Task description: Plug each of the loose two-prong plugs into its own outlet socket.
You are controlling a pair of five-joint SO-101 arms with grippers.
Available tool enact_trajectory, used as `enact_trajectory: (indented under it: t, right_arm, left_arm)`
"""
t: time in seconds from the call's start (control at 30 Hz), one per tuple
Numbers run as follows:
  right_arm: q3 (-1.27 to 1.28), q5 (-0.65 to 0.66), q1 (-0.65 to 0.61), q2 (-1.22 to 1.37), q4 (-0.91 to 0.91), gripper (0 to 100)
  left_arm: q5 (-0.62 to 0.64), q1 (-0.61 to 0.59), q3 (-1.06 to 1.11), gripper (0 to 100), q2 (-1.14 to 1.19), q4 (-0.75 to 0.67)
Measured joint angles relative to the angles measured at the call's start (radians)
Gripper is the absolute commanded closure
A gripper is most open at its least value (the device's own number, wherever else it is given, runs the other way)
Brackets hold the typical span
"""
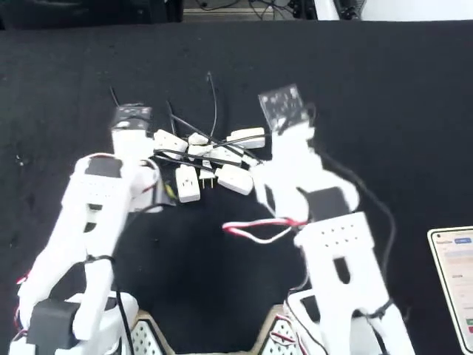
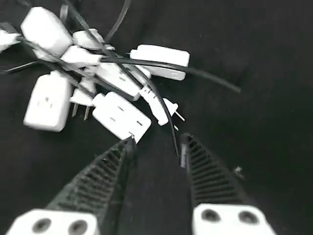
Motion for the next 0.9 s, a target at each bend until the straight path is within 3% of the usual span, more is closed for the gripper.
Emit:
enact_trajectory:
  t: [0.1, 0.27, 0.5, 0.73, 0.9]
  right_arm:
    - [0.141, -0.014, 0.002, -0.035, -0.141, 83.2]
    - [0.23, -0.015, 0.011, -0.078, -0.193, 83.2]
    - [0.333, -0.017, 0.181, -0.097, -0.341, 83.2]
    - [0.336, -0.017, 0.216, -0.098, -0.376, 83.2]
    - [0.336, -0.017, 0.215, -0.098, -0.376, 83.2]
  left_arm:
    - [0.06, 0.054, 0.0, 75, 0.008, -0.071]
    - [0.193, 0.109, 0.028, 75, 0.011, -0.238]
    - [0.25, 0.124, 0.204, 75, 0.011, -0.512]
    - [0.253, 0.129, 0.21, 75, 0.028, -0.595]
    - [0.256, 0.132, 0.176, 75, 0.169, -0.606]
